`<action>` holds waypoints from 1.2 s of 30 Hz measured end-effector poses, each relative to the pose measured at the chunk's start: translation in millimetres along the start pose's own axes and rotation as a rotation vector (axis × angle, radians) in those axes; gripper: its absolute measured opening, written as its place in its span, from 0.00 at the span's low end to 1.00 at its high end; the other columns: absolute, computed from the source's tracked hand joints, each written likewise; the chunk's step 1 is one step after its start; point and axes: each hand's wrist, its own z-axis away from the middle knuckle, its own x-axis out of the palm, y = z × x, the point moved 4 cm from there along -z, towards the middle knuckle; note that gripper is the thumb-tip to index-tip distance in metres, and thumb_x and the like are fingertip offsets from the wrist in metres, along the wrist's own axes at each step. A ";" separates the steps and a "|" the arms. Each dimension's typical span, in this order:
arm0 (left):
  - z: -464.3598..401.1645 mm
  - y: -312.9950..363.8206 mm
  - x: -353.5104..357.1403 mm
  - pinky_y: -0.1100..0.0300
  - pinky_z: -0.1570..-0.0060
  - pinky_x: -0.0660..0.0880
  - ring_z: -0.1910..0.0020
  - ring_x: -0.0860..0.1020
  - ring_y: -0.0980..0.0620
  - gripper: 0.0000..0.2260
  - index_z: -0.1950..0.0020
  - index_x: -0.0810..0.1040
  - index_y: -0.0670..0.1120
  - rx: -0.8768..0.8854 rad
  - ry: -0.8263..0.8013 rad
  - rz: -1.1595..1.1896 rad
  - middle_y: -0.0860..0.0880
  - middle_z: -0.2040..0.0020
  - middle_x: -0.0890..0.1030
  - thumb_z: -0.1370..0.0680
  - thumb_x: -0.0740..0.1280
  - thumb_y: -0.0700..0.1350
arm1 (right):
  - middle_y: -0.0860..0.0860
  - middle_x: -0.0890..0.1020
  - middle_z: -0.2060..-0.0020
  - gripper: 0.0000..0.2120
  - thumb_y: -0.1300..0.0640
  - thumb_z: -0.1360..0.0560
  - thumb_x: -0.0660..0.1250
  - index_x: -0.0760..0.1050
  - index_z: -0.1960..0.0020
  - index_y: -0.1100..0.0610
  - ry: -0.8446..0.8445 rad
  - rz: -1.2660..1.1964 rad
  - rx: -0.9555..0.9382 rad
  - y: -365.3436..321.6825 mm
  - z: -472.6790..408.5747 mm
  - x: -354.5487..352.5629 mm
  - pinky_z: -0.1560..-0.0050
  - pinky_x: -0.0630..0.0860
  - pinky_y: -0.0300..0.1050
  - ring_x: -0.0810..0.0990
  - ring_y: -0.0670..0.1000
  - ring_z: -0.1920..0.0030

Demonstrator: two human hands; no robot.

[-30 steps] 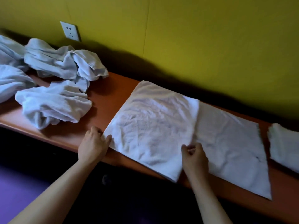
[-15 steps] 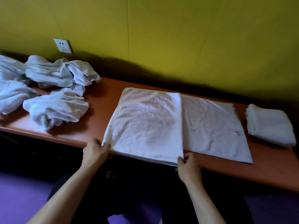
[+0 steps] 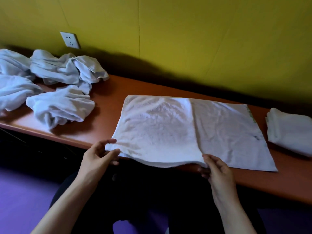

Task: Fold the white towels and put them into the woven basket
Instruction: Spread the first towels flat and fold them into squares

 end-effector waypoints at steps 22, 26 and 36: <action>-230.4 62.4 49.4 0.50 0.57 0.78 0.57 0.81 0.45 0.11 0.53 0.80 0.48 0.292 0.321 -0.487 0.49 0.59 0.82 0.22 0.67 0.56 | 0.53 0.84 0.56 0.13 0.49 0.21 0.69 0.83 0.47 0.59 0.130 0.468 -0.555 -95.2 -220.4 125.9 0.55 0.73 0.44 0.80 0.49 0.55; -261.3 52.8 58.9 0.47 0.52 0.80 0.52 0.81 0.43 0.12 0.49 0.82 0.49 0.249 0.336 -0.505 0.49 0.54 0.83 0.22 0.67 0.56 | 0.55 0.84 0.53 0.14 0.50 0.21 0.69 0.82 0.45 0.61 0.129 0.570 -0.548 -93.1 -249.5 143.8 0.55 0.67 0.39 0.78 0.48 0.53; -210.9 18.6 87.2 0.47 0.48 0.71 0.44 0.76 0.40 0.09 0.41 0.81 0.52 0.810 0.163 -0.972 0.45 0.36 0.76 0.21 0.68 0.46 | 0.53 0.81 0.54 0.10 0.53 0.22 0.69 0.77 0.44 0.58 0.131 0.834 -0.528 -63.0 -215.0 119.6 0.56 0.66 0.40 0.74 0.50 0.56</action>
